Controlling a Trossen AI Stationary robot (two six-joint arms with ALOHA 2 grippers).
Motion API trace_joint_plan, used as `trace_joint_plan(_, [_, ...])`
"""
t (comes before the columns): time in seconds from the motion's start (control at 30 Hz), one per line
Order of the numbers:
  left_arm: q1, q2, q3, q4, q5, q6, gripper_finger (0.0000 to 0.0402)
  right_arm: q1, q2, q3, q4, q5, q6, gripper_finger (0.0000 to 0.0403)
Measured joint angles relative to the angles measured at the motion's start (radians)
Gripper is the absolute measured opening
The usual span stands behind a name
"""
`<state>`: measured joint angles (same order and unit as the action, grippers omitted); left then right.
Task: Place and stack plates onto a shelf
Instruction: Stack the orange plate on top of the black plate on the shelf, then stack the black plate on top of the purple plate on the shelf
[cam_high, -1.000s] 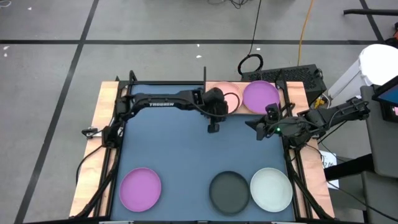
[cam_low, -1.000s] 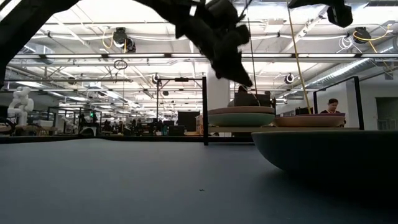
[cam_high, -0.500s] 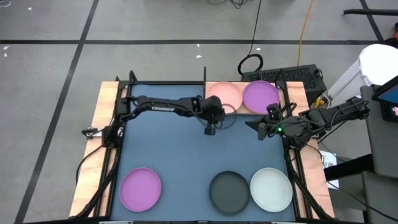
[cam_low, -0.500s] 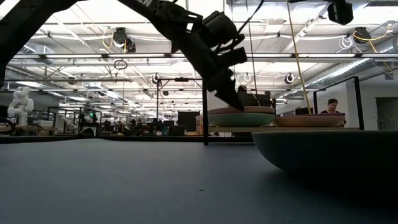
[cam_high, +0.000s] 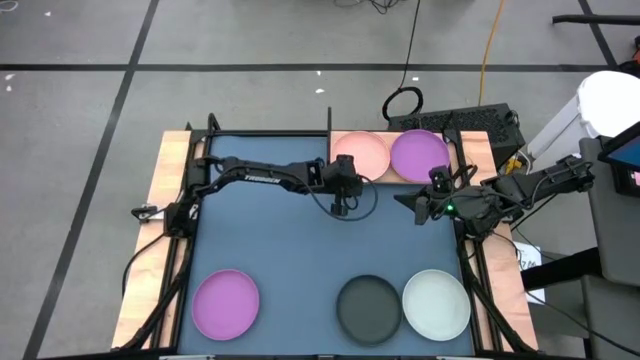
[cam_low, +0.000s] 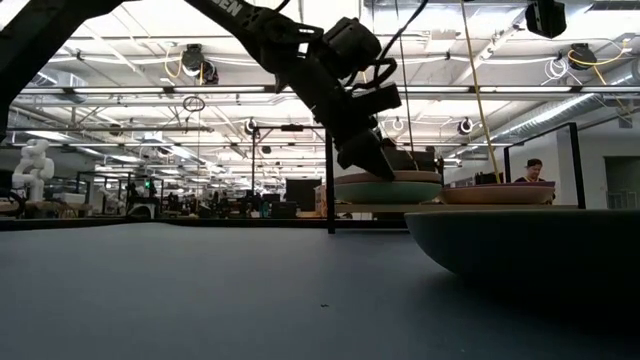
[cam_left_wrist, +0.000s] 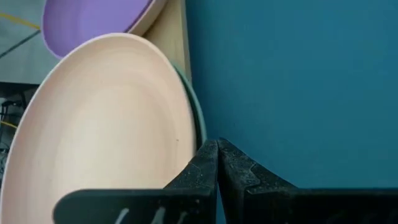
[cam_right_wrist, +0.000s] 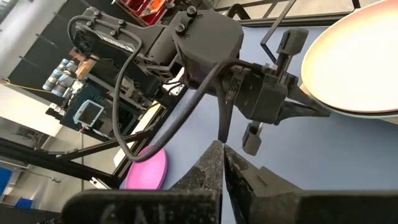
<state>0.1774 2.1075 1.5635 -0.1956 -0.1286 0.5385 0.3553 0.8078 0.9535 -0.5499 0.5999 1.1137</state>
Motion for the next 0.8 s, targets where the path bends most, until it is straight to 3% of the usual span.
trace_joint_plan(0.5, [0.041,0.0,0.0,0.016,-0.004,-0.023,0.0003,0.0,0.0,0.0,0.0,0.0,0.0,0.0])
trace_joint_plan(0.8, [0.013,-0.008,0.008,-0.006,0.002,-0.043,0.0003,0.0,-0.001,0.0,-0.01,0.001,0.0,0.0])
